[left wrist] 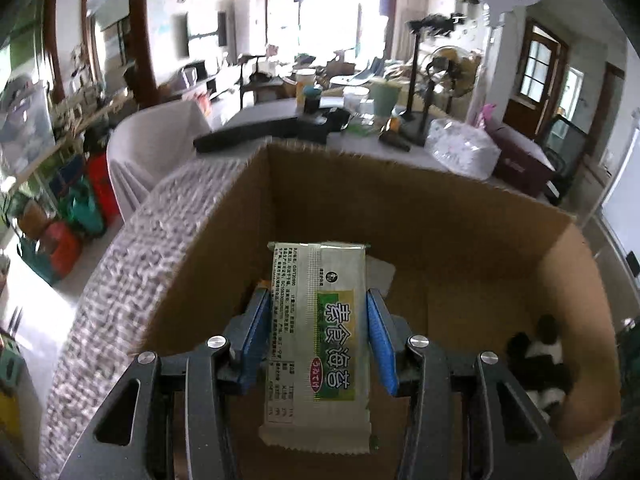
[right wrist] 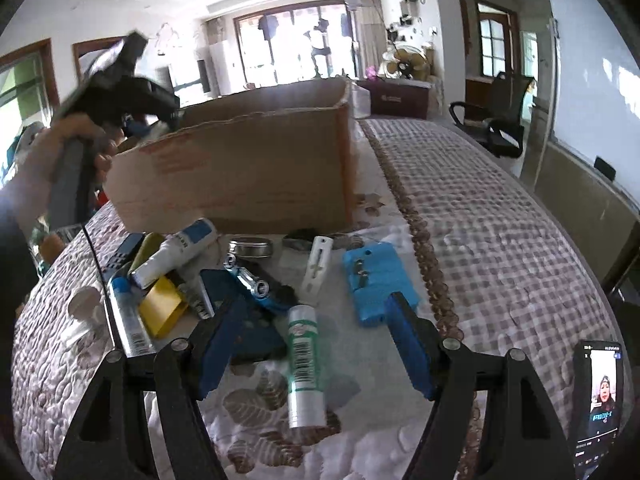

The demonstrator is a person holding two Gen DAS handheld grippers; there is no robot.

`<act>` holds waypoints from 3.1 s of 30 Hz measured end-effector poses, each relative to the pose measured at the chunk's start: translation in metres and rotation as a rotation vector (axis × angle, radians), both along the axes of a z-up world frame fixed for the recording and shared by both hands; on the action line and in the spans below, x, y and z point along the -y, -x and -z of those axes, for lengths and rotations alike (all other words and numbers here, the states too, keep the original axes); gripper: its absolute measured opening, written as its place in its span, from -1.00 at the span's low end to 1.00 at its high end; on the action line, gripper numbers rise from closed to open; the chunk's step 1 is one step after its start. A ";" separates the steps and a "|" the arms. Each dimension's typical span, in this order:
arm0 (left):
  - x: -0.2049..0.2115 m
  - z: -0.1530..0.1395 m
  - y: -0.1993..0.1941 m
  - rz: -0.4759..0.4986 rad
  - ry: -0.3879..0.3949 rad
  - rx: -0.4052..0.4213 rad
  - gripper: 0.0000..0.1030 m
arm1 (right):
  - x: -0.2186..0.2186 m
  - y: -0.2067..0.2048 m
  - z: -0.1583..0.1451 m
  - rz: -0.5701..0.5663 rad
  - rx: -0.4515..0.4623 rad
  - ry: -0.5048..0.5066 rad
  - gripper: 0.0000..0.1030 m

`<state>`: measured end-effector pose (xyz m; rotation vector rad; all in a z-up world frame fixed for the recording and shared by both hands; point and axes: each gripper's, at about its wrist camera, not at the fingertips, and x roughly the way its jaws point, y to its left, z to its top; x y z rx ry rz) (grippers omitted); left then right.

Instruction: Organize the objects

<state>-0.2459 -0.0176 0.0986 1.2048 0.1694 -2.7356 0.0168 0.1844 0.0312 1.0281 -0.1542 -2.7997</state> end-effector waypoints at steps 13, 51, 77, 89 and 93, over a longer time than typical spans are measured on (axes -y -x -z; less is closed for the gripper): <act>-0.010 -0.048 -0.132 0.125 -0.024 -0.189 0.44 | -0.027 0.009 0.003 0.016 0.045 0.093 1.00; 0.011 0.066 -0.258 0.217 -0.305 -0.024 0.44 | 0.059 0.152 -0.105 -0.163 0.005 -0.087 1.00; 0.032 0.065 -0.257 0.191 -0.403 -0.032 0.43 | 0.068 0.057 -0.091 -0.197 -0.152 -0.146 1.00; -0.032 0.069 -0.316 0.447 -0.243 0.126 -0.15 | 0.005 0.011 -0.010 -0.082 0.028 -0.027 1.00; -0.044 0.076 -0.314 0.418 -0.133 0.154 -0.45 | 0.010 0.009 -0.011 -0.119 0.031 -0.003 1.00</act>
